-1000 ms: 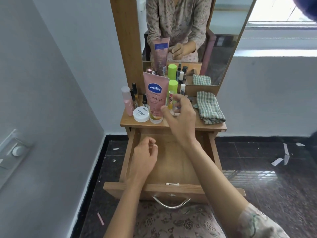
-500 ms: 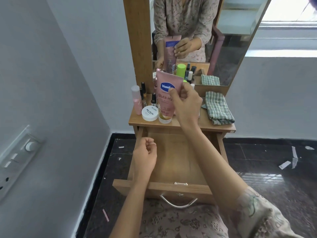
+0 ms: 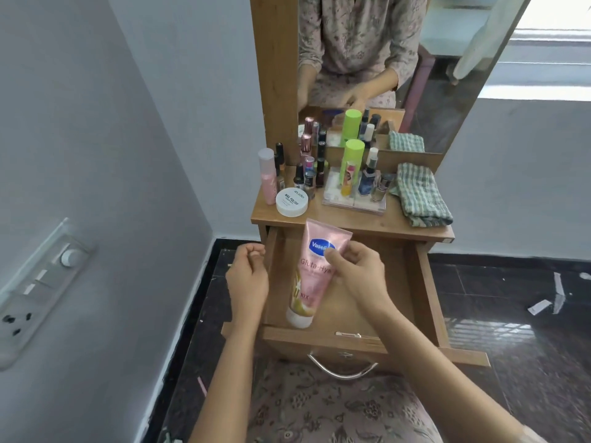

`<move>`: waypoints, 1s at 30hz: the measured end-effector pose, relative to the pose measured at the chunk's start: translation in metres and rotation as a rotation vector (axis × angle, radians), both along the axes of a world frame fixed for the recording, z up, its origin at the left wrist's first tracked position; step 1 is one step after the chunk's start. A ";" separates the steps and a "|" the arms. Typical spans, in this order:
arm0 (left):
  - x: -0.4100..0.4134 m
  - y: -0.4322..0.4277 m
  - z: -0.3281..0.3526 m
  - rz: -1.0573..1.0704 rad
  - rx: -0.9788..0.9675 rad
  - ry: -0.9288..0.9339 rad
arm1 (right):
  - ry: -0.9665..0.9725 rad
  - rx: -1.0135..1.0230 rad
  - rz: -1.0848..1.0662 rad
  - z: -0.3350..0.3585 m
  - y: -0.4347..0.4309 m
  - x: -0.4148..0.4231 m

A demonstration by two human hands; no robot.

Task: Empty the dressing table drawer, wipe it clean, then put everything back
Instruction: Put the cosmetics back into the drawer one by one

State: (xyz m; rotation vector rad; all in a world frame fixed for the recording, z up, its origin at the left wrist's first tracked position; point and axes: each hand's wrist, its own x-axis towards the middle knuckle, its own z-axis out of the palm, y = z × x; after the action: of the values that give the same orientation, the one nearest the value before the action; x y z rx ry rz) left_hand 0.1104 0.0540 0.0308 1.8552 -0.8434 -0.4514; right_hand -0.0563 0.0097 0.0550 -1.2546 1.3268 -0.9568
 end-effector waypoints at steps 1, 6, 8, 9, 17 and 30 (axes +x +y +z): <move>-0.002 0.001 0.000 0.000 0.007 -0.001 | 0.002 0.073 0.009 -0.007 -0.007 0.004; -0.005 0.005 0.003 -0.006 -0.008 -0.005 | 0.008 0.381 0.058 -0.037 -0.042 0.029; -0.005 0.005 0.002 -0.021 0.010 -0.020 | -0.050 0.493 0.106 -0.040 -0.052 0.040; -0.004 0.005 0.002 -0.027 0.016 -0.028 | -0.055 0.521 0.125 -0.040 -0.055 0.046; -0.002 0.004 -0.004 -0.063 0.017 -0.060 | 0.146 0.581 0.155 -0.065 -0.060 0.072; -0.004 0.003 -0.003 -0.061 0.042 -0.045 | 0.734 0.207 0.452 -0.058 -0.062 0.062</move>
State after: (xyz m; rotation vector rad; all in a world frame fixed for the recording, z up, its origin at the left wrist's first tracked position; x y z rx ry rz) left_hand 0.1063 0.0575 0.0276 1.8885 -0.9298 -0.4704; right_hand 0.0054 -0.0520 -0.0035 -1.7195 1.5302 -0.0162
